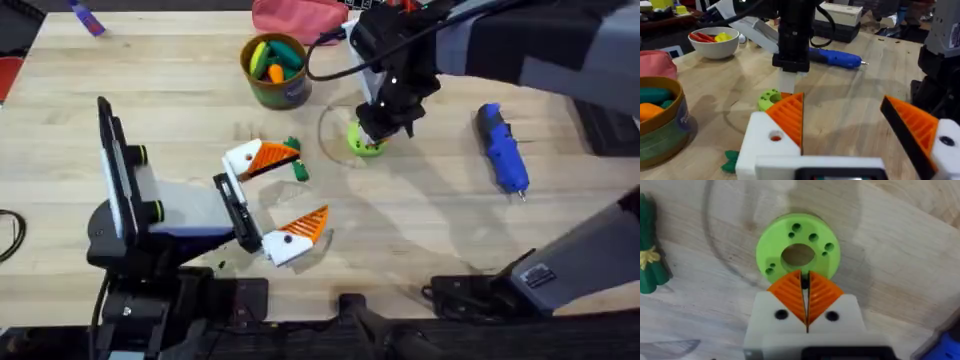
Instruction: Pick up the gripper from the table and insert it into the empty holder that is missing its gripper. Then pick up a screw, insert it into the mounting hole, and use the screwdriver to tighten it. Finally, clean up the table by picking up the vegetable and placing it into the bucket.
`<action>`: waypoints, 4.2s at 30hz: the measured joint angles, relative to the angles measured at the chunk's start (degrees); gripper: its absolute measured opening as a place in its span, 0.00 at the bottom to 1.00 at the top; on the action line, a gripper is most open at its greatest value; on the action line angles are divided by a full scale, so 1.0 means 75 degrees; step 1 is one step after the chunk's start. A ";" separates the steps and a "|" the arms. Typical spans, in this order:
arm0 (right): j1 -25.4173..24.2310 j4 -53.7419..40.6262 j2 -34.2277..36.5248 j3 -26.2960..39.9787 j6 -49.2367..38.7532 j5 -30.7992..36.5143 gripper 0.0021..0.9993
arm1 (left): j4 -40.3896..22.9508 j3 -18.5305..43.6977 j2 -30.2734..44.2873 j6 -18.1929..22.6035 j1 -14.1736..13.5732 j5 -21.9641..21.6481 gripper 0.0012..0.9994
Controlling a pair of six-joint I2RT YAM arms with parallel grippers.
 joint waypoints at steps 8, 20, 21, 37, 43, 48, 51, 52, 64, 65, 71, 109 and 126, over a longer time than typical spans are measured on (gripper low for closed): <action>-0.0006 -0.0004 0.0007 0.0006 0.0054 0.0008 0.00 | 0.0000 0.0000 0.0000 0.0000 0.0000 0.0000 0.99; -0.0006 -0.0139 -0.0092 0.0006 0.0057 0.0022 0.00 | 0.0000 0.0000 0.0000 0.0000 0.0000 0.0000 0.99; -0.0006 -0.0158 -0.0132 0.0006 0.0057 0.0022 0.00 | 0.0000 0.0000 0.0000 0.0000 0.0000 0.0000 0.99; 0.0197 -0.1302 -0.0556 0.0942 0.0060 0.0028 0.00 | 0.0000 0.0000 0.0000 0.0000 0.0000 0.0000 0.99; 0.0481 -0.2181 -0.0774 0.2172 0.0057 0.0031 0.00 | 0.0000 0.0000 0.0000 0.0000 0.0000 0.0000 0.99; 0.0870 -0.2942 -0.0782 0.3488 -0.0037 0.0028 0.00 | 0.0000 0.0000 0.0000 0.0003 0.0000 0.0000 0.99; 0.1170 -0.3372 -0.0785 0.4256 -0.0218 0.0028 0.00 | 0.0000 0.0000 0.0000 0.0000 0.0000 0.0000 0.99; 0.1281 -0.3506 -0.0788 0.4480 -0.0281 0.0031 0.00 | 0.0000 0.0000 0.0000 0.0000 0.0000 0.0000 0.99; 0.2709 -0.3978 -0.0731 0.5791 -0.0945 0.0028 0.00 | 0.0000 0.0000 0.0000 0.0000 0.0000 0.0000 0.99; 0.2755 -0.4028 -0.0668 0.5899 -0.0985 0.0026 0.00 | 0.0000 0.0000 0.0000 0.0000 0.0000 0.0000 0.99; 0.2902 -0.4493 -0.0061 0.6671 -0.1204 0.0031 0.00 | 0.0000 0.0000 0.0000 0.0000 0.0000 0.0000 0.99; 0.4459 -0.4390 0.1179 0.7560 -0.3994 0.0031 0.00 | 0.0000 0.0000 0.0000 0.0000 0.0000 0.0000 0.99; 0.4473 -0.4294 0.1415 0.7560 -0.4165 0.0031 0.00 | 0.0000 0.0000 0.0000 0.0000 0.0000 0.0000 0.99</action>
